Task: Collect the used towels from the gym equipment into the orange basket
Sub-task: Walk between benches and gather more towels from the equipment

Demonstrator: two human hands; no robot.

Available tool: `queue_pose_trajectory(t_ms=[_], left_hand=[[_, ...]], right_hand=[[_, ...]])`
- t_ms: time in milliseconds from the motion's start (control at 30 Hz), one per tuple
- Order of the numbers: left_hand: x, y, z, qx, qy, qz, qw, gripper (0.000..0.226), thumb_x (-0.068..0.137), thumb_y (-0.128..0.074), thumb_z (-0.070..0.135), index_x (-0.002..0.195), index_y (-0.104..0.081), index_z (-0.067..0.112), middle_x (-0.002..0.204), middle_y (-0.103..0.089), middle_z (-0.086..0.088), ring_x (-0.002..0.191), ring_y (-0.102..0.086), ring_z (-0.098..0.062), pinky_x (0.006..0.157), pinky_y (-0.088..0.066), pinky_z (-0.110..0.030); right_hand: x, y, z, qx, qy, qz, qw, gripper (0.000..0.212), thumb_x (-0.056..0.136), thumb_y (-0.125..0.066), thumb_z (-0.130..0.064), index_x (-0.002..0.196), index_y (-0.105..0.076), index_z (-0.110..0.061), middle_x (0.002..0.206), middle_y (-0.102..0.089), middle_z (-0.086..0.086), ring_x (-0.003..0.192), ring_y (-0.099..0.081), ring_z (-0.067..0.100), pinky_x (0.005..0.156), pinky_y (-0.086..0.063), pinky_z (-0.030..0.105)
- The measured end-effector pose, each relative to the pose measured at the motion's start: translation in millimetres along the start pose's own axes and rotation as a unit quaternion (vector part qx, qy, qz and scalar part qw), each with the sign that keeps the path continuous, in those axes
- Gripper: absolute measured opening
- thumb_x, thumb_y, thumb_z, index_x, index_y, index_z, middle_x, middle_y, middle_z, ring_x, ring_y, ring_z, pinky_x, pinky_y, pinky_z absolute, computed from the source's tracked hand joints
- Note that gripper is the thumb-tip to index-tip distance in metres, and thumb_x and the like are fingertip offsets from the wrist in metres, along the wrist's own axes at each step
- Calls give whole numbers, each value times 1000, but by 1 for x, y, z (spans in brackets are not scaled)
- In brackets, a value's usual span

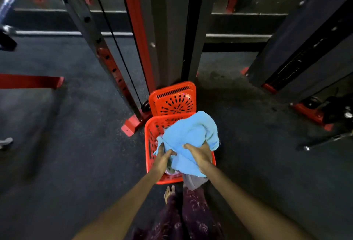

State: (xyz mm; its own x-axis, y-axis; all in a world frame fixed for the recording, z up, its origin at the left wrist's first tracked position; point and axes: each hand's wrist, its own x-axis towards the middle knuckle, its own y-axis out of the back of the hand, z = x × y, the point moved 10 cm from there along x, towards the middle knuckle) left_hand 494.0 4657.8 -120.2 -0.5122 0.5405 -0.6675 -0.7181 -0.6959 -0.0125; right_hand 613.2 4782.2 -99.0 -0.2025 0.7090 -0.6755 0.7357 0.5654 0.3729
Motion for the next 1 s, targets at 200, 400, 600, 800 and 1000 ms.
queue_pose_trajectory(t_ms=[200,400,600,800,1000], left_hand=[[65,8,-33,-4,47,29,998,48,96,-43,3,142,-31,12,105,-57,-2,83,-57,-16,62,-48,-21],[95,10,-38,-1,51,58,997,48,92,-49,-1,137,-36,8,122,-50,-5,111,-49,-19,81,-44,-28],[104,9,-39,54,124,60,989,71,88,-62,6,147,-23,4,126,-46,-6,116,-47,-19,82,-42,-21],[131,6,-20,38,88,37,995,54,80,-68,18,126,-45,2,114,-58,-14,110,-54,-26,102,-44,-43],[104,-8,45,37,55,29,997,39,95,-47,6,133,-41,-2,115,-54,-8,107,-51,-20,96,-38,-29]], right_hand=[[60,-26,8,-33,-13,-12,999,72,64,-78,-37,130,-51,-24,126,-61,-2,115,-56,25,96,-49,40],[105,-56,19,-79,-18,-70,994,71,67,-79,-36,129,-49,-17,122,-60,1,115,-56,24,96,-46,35],[125,-76,30,-192,-29,-166,967,72,86,-66,-27,142,-27,-4,133,-49,12,125,-49,31,104,-41,40],[148,-81,-2,-171,4,-161,972,68,87,-64,-31,143,-33,-7,138,-47,15,120,-52,32,101,-43,38],[140,-73,-44,-86,11,-157,984,83,78,-64,-50,145,-34,-12,146,-43,8,133,-43,27,113,-34,42]])
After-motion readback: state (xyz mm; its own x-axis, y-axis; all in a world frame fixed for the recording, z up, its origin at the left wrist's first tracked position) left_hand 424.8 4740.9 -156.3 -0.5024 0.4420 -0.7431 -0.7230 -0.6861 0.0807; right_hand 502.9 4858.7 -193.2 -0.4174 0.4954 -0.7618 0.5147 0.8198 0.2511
